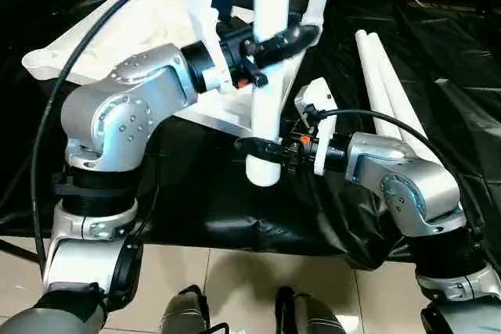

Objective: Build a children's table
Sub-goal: Pick table leg

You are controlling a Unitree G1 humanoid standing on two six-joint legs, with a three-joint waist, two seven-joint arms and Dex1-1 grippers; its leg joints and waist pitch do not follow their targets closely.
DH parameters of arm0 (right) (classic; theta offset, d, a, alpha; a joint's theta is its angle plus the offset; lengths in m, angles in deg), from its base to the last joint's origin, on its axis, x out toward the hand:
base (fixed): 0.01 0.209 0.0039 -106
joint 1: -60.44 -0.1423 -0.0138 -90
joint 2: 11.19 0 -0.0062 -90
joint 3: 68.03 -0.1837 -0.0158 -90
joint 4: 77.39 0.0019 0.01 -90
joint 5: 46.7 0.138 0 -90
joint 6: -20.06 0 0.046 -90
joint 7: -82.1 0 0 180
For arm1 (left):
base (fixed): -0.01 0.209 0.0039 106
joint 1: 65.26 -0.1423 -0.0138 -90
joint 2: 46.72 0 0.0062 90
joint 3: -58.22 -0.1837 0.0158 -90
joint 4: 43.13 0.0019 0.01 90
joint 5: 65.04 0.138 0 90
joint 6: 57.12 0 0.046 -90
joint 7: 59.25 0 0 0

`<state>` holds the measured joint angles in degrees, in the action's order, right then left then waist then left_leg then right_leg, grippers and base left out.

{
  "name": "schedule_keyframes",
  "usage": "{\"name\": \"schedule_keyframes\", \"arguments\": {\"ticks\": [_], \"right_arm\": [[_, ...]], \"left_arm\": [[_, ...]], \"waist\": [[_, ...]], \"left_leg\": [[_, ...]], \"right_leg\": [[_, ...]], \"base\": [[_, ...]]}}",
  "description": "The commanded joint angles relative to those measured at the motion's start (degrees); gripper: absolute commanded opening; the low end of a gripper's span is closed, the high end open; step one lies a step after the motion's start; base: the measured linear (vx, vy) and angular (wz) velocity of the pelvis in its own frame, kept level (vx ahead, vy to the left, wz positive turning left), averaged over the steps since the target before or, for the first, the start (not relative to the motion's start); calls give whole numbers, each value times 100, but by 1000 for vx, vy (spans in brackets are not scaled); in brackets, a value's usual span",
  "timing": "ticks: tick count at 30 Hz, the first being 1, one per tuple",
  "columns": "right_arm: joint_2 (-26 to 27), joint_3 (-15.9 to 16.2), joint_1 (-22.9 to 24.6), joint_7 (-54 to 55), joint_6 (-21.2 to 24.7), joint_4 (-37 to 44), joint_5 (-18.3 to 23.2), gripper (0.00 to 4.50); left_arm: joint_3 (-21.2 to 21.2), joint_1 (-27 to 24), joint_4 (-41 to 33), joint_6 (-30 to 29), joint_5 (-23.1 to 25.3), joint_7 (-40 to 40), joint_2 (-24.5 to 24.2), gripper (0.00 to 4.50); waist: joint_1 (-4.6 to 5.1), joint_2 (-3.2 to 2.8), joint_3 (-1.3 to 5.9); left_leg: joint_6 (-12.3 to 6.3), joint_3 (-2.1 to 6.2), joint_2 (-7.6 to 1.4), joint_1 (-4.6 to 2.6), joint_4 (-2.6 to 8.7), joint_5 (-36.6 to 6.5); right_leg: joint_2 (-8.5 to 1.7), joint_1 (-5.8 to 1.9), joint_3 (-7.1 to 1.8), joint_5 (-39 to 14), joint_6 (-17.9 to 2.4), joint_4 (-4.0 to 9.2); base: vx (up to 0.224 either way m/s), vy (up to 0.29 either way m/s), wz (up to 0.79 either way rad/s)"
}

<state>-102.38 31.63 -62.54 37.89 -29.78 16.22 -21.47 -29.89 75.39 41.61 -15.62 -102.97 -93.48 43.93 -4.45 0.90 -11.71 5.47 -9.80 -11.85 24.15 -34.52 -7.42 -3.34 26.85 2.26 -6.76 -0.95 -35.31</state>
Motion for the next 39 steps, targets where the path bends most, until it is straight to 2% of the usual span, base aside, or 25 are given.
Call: {"name": "schedule_keyframes", "arguments": {"ticks": [1, 8, 9, 11, 14, 21, 22, 23, 24, 27, 28, 29, 31, 32, 33, 34, 35, 36, 37, 38, 39], "right_arm": [[-88, 49, -72, -49, -66, 56, 25, 264], [-142, 138, -33, -199, -36, 100, -12, 264], [-150, 148, -26, -209, -33, 104, -14, 235], [-152, 152, -21, -221, -28, 105, -17, 235], [-154, 156, -20, -251, -26, 94, -26, 195], [-159, 166, -15, -276, -50, 76, -26, 185], [-157, 164, -15, -280, -54, 74, -27, 185], [-139, 143, -20, -265, -68, 65, -22, 185], [-133, 137, -20, -256, -75, 63, -20, 185], [-110, 105, -24, -220, -107, 49, -20, 185], [-26, -18, -46, -106, -154, 22, 10, 185], [12, -71, -52, -63, -174, 13, 26, 185], [169, -319, -92, 113, -244, -40, 130, 185], [267, -472, -118, 216, -264, -61, 225, 185], [418, -718, -159, 373, -287, -79, 399, 185], [435, -747, -163, 391, -290, -80, 419, 185], [474, -813, -174, 432, -295, -82, 468, 185], [600, -1028, -210, 580, -303, -92, 630, 185], [630, -1078, -219, 617, -304, -94, 669, 185], [716, -1226, -246, 733, -326, -112, 770, 185], [746, -1276, -255, 775, -338, -120, 801, 185]], "left_arm": [[-103, -20, -175, -60, -89, -105, -41, 174], [-156, -46, -184, -33, -59, -176, -75, 174], [-162, -50, -184, -29, -50, -183, -83, 174], [-164, -52, -184, -29, -44, -194, -89, 174], [-169, -52, -176, -17, -29, -224, -99, 174], [-154, -41, -135, 37, -8, -212, -83, 174], [-164, -41, -134, 75, 24, -203, -90, 209], [-88, -40, -108, -40, -127, -197, -30, 209], [-82, -42, -110, -46, -126, -183, -29, 244], [-31, -63, -96, -91, -150, -121, -6, 253], [223, -65, -12, -29, -353, -39, 167, 266], [298, -67, 9, 39, -405, -39, 219, 266], [646, -45, 173, 562, -517, 46, 495, 283], [899, -34, 278, 791, -724, 52, 670, 284], [1352, -8, 465, 984, -1203, 167, 960, 284], [1407, -5, 487, 996, -1266, 189, 993, 284], [1534, 4, 538, 1015, -1417, 249, 1070, 284], [1852, -3, 645, 1098, -1826, 372, 1273, 284], [1916, -8, 664, 1121, -1913, 392, 1316, 284], [2125, -8, 741, 1197, -2223, 503, 1455, 284], [2202, -4, 773, 1225, -2341, 554, 1507, 284]], "waist": [[0, 27, 749], [-2, 28, 749], [2, 25, 751], [2, 23, 750], [-1, 24, 752], [-2, 23, 750], [-1, 25, 748], [-2, 16, 744], [-1, 19, 748], [-2, 18, 741], [-1, 5, 736], [0, 13, 736], [-1, 22, 744], [-7, 22, 744], [-11, 34, 744], [-25, 5, 755], [-22, 24, 756], [-22, 0, 756], [-23, 0, 756], [-29, 12, 764], [-34, -12, 762]], "left_leg": [[-238, -39, 23, -116, 286, -884], [-232, -36, 21, -117, 289, -887], [-236, -35, 20, -116, 288, -864], [-236, -35, 20, -117, 288, -879], [-245, -36, 19, -117, 286, -872], [-230, -37, 20, -118, 286, -897], [-229, -36, 20, -118, 287, -896], [-227, -36, 19, -118, 287, -901], [-232, -33, 19, -116, 287, -888], [-226, -36, 24, -117, 287, -920], [-223, -39, 28, -112, 282, -927], [-224, -39, 33, -105, 281, -922], [-248, -39, 40, -98, 278, -923], [-258, -41, 42, -98, 279, -944], [-282, -52, 66, -85, 274, -950], [-271, -39, 58, -91, 270, -953], [-280, -37, 62, -87, 270, -981], [-308, -37, 60, -98, 271, -971], [-325, -46, 66, -103, 264, -981], [-352, -43, 69, -96, 263, -989], [-364, -40, 60, -108, 269, -1015]], "right_leg": [[-263, -496, -183, -1666, -916, 369], [-263, -495, -181, -1731, -883, 375], [-264, -493, -183, -1697, -890, 370], [-263, -492, -181, -1698, -898, 371], [-263, -494, -183, -1667, -916, 368], [-266, -492, -184, -1732, -897, 377], [-265, -492, -183, -1729, -897, 375], [-264, -488, -182, -1731, -902, 374], [-262, -493, -182, -1703, -906, 371], [-264, -489, -181, -1745, -914, 379], [-261, -490, -180, -1725, -939, 384], [-263, -496, -179, -1710, -955, 386], [-264, -500, -175, -1702, -972, 399], [-265, -504, -171, -1723, -977, 410], [-267, -517, -168, -1737, -998, 429], [-281, -521, -162, -1716, -1023, 410], [-264, -518, -150, -1720, -1027, 414], [-247, -505, -150, -1672, -1013, 405], [-251, -500, -150, -1658, -1036, 410], [-245, -507, -143, -1647, -1052, 408], [-245, -495, -138, -1673, -1052, 414]], "base": [[0, 0, 0], [0, 0, 0], [0, 0, 0], [0, 0, 0], [0, 0, 0], [0, 0, 0], [0, 0, 0], [0, 0, 0], [0, 0, 0], [0, 0, 0], [0, 0, 0], [0, 0, 0], [0, 0, 0], [0, 0, 0], [0, 0, 0], [0, 0, 0], [0, 0, 0], [0, 0, 0], [0, 0, 0], [0, 0, 0], [0, 0, 0]]}}
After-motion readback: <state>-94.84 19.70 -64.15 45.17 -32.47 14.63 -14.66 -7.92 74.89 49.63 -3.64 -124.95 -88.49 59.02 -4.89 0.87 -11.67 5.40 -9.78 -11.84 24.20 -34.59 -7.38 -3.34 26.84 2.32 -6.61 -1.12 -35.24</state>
